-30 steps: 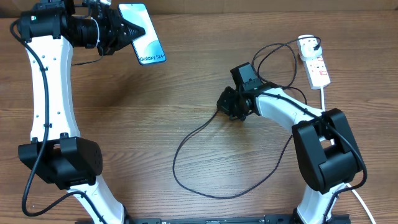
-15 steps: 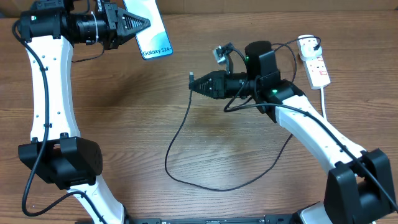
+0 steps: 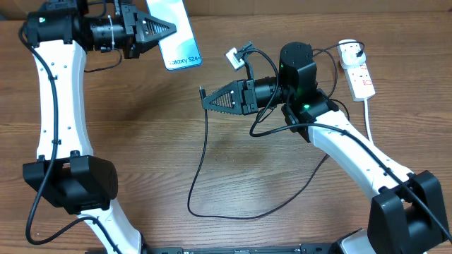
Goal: Plug charger to phone and switch on socket
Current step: 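Raise the USB-C end with the right gripper toward the phone's bottom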
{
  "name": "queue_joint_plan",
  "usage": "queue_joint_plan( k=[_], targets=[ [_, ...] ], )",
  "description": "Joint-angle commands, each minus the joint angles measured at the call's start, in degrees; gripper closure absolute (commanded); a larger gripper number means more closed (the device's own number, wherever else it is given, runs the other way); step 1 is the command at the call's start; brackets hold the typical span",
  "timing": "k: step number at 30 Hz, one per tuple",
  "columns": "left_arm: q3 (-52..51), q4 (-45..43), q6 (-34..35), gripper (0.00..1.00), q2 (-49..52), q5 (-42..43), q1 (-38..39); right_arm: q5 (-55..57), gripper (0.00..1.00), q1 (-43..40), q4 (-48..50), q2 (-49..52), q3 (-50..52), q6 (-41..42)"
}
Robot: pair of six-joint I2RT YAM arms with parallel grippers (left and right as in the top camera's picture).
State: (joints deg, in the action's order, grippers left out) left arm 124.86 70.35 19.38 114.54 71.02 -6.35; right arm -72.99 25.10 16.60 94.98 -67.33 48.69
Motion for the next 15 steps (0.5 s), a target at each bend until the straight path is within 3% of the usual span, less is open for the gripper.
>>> queue_joint_plan(
  k=[1,15],
  targets=[
    [0.44,0.33,-0.09,0.96,0.11,0.22,1.05,1.46,0.96,0.02,0.11,-1.44,-0.35,4.74],
    [0.44,0.0,-0.04,0.96,0.11,-5.16,2.16,16.09,0.96,1.05,-12.76,-1.44,-0.61,-0.15]
  ],
)
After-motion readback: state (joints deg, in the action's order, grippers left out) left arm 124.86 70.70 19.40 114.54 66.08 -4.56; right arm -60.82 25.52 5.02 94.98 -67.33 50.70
